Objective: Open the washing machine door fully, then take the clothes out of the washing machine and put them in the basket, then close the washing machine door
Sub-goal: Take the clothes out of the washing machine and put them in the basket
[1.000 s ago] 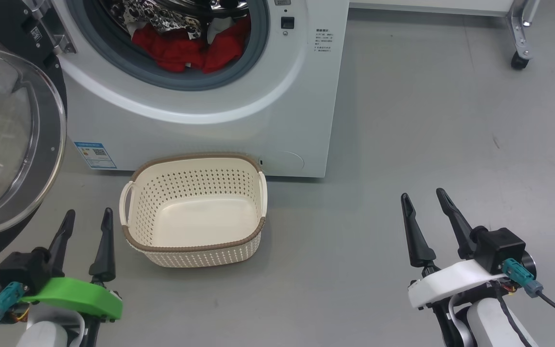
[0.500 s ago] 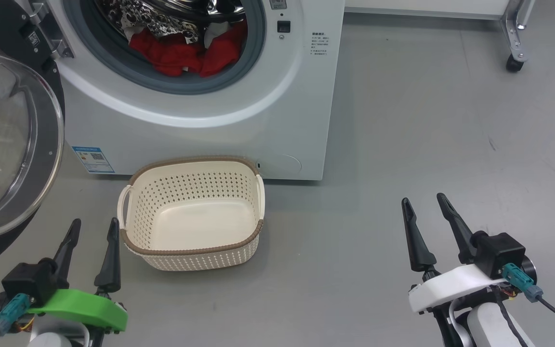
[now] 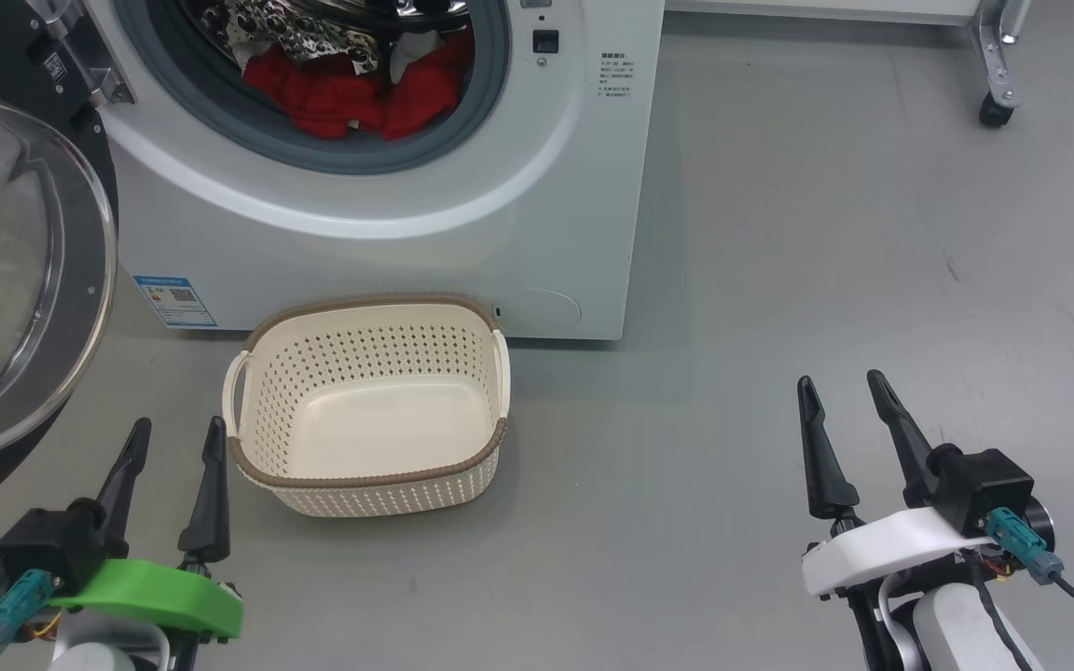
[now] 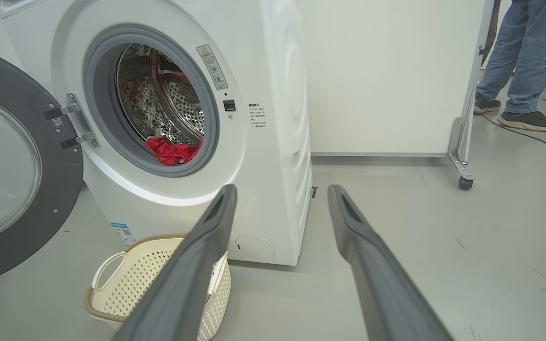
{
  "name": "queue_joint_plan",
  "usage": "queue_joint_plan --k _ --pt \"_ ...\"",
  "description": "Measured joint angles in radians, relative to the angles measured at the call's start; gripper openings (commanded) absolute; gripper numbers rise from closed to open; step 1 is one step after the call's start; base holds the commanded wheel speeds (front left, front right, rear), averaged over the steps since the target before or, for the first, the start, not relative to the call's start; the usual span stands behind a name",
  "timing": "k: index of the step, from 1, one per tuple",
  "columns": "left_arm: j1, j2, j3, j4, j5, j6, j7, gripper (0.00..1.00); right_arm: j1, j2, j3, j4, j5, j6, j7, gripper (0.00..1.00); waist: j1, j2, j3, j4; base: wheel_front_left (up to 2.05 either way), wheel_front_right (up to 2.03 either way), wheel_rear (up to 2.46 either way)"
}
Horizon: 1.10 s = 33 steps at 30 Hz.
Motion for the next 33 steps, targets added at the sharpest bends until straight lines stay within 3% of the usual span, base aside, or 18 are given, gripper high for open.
queue_joint_plan --k 33 --pt "0.013 -0.025 0.009 -0.010 0.001 0.000 0.000 1.00 0.000 0.010 -0.003 -0.009 -0.011 0.001 0.000 1.00 0.0000 0.0000 0.011 -0.005 0.00 0.00 0.00"
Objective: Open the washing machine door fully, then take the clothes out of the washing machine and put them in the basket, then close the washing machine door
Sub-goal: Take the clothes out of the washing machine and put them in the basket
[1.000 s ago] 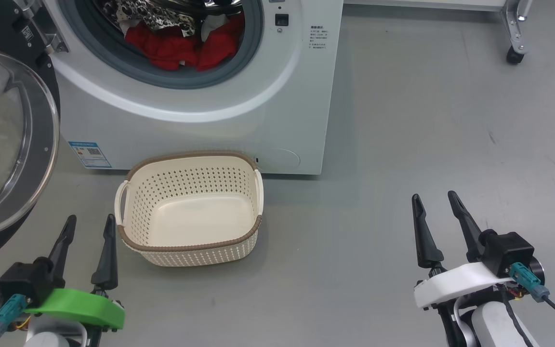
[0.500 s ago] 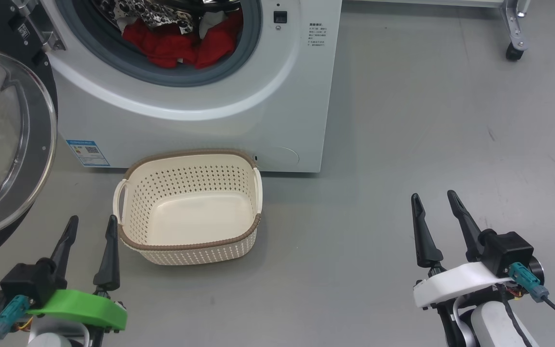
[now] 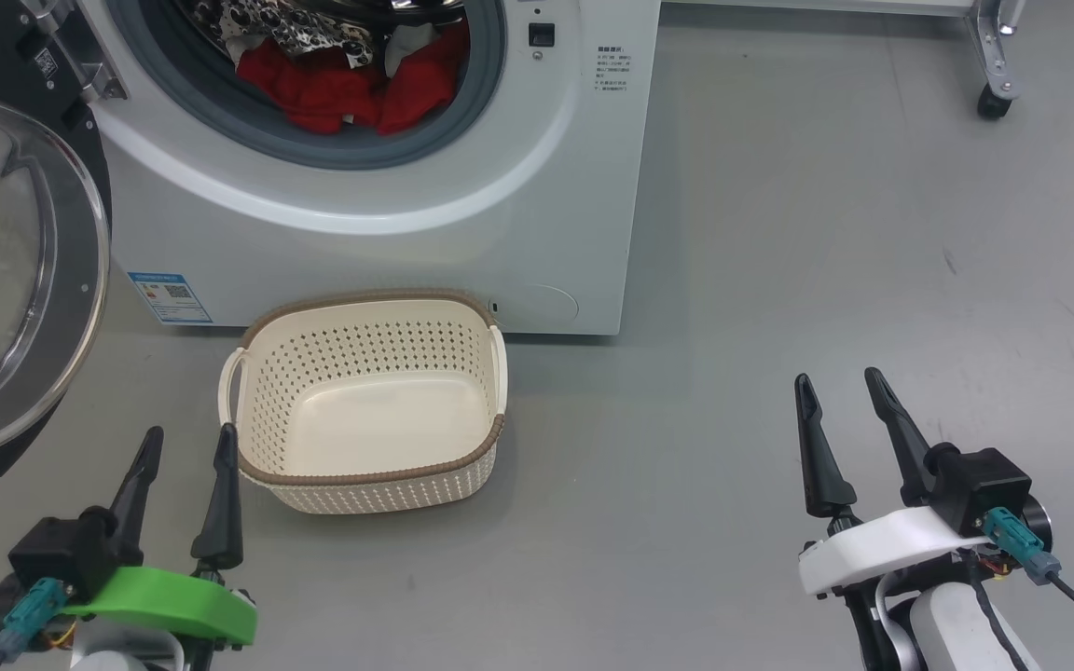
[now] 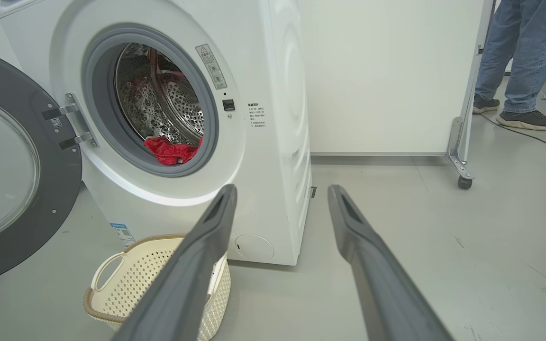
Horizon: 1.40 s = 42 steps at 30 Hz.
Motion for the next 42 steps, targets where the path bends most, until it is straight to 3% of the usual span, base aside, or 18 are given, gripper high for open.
queue_joint_plan --k 20,35,42 --pt "0.014 -0.001 -0.014 0.002 -0.022 0.000 0.000 1.00 0.000 0.003 0.000 0.001 0.000 0.001 0.000 1.00 0.0000 0.0000 -0.001 0.001 0.43 -0.43 0.00" --pt "0.014 0.001 -0.015 0.003 -0.022 0.000 0.000 1.00 0.000 0.004 -0.001 0.008 -0.001 0.004 0.000 1.00 0.0000 0.0000 -0.009 0.005 1.11 -1.11 0.00" --pt "0.014 0.028 -0.023 0.003 0.019 0.004 0.000 1.00 0.000 0.004 0.001 0.014 -0.001 0.010 0.000 1.00 0.0000 0.0000 -0.011 0.007 1.36 -1.36 0.00"
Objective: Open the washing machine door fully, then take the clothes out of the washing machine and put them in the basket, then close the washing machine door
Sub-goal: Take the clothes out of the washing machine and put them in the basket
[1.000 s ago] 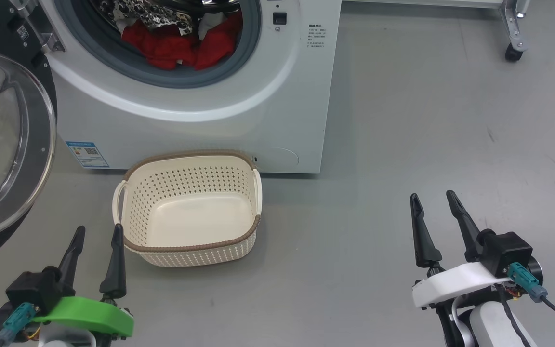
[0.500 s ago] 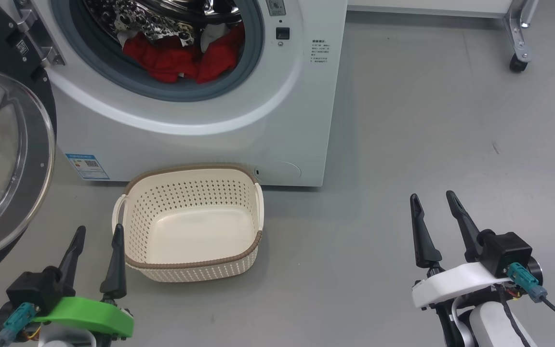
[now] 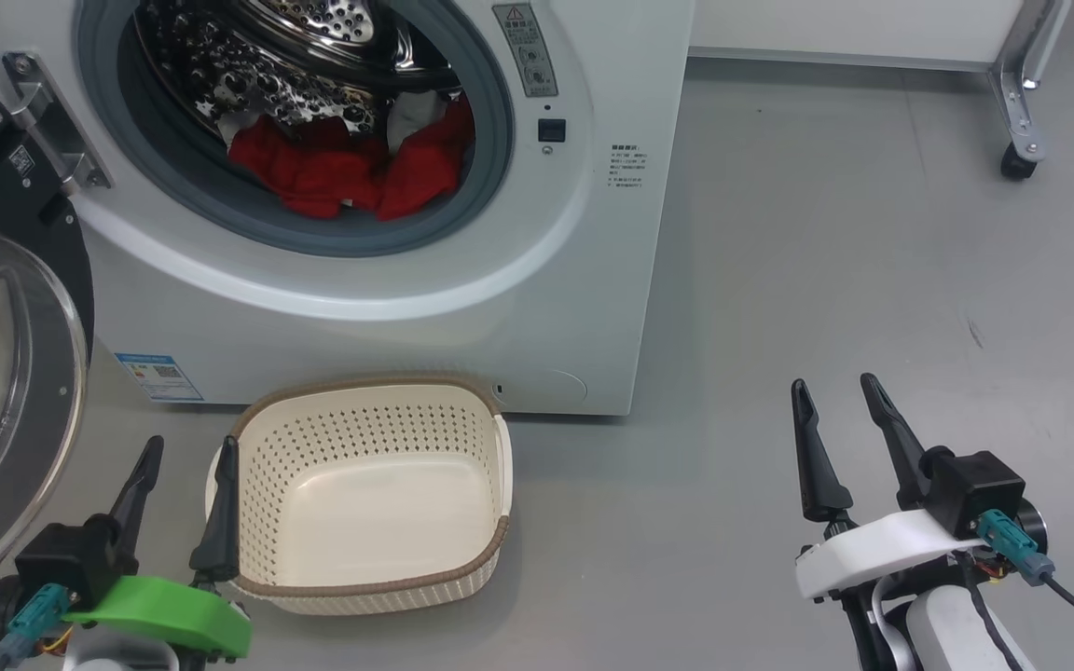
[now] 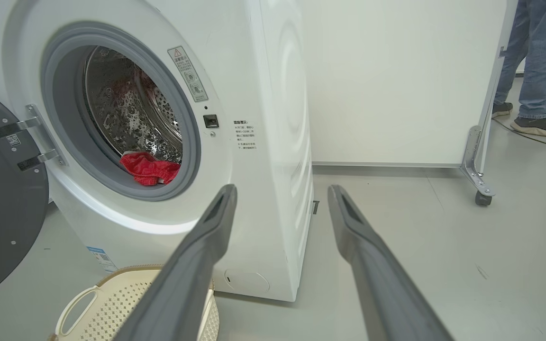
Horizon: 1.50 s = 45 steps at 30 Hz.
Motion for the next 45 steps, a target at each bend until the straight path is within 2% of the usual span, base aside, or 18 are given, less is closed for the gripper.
queue_joint_plan --k 20,45 --pt "0.000 -0.008 -0.005 0.001 0.007 0.000 0.000 1.00 0.000 0.001 0.006 0.007 0.000 0.000 0.000 1.00 0.0000 0.0000 0.002 0.001 0.82 -0.82 0.00" --pt "0.000 -0.009 -0.003 0.001 0.020 0.000 0.000 1.00 0.000 0.005 -0.003 0.007 0.000 0.000 0.000 1.00 0.0000 0.0000 0.016 -0.004 0.08 -0.08 0.00"
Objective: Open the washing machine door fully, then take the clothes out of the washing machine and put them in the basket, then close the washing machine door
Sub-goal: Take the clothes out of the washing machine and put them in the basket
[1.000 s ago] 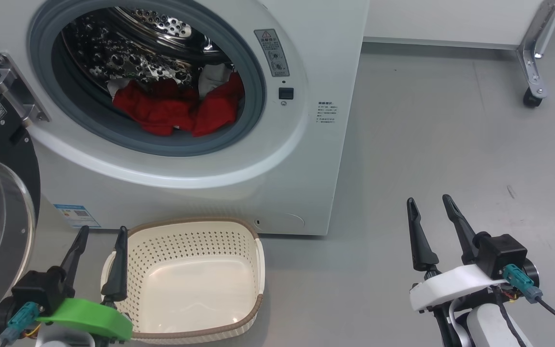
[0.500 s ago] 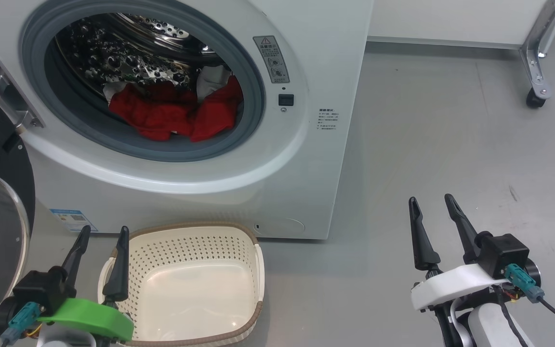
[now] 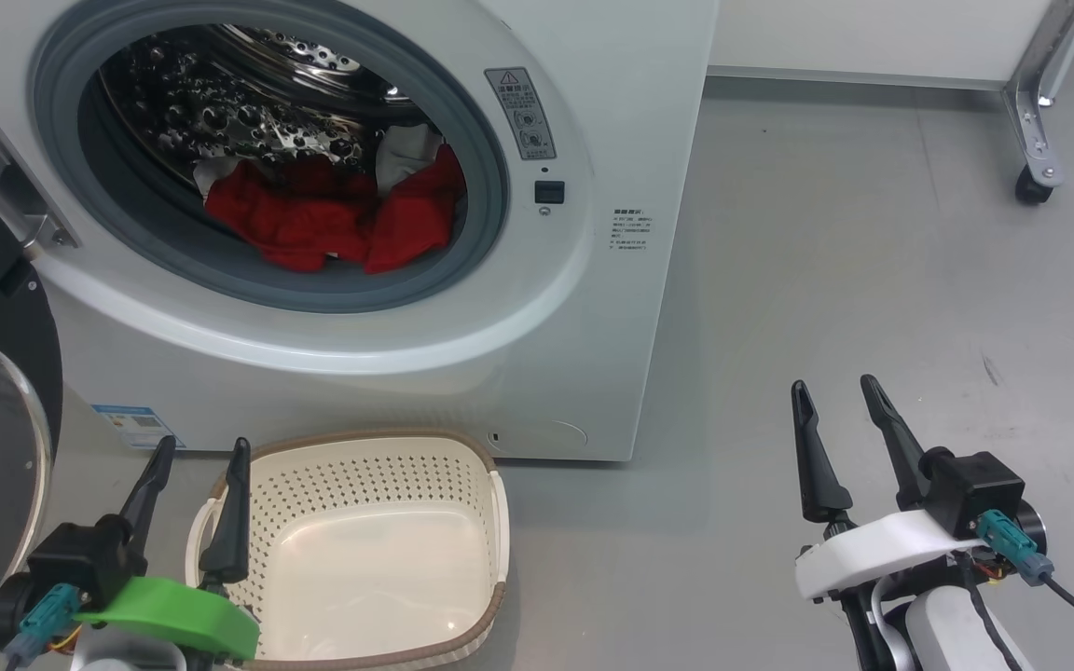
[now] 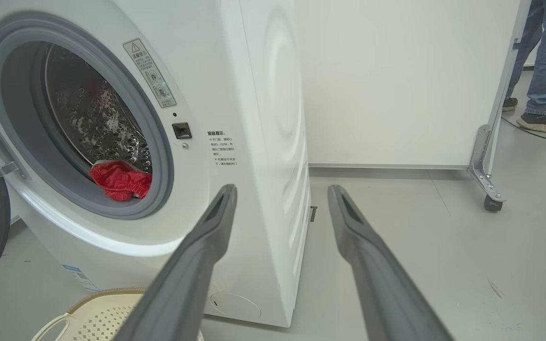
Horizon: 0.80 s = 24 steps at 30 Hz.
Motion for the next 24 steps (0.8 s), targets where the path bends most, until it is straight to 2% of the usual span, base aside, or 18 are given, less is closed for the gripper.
queue_joint_plan --k 13,24 --pt "0.000 -0.005 0.003 0.001 0.005 0.000 0.000 1.00 0.000 0.001 -0.002 0.000 0.000 0.000 0.000 1.00 0.0000 0.0000 -0.002 -0.001 0.00 0.00 0.00" --pt "0.000 0.011 0.023 -0.004 0.027 0.011 0.000 1.00 -0.001 0.002 0.010 -0.012 -0.008 0.000 0.000 1.00 0.0000 0.0000 0.042 -0.015 0.00 0.00 0.00"
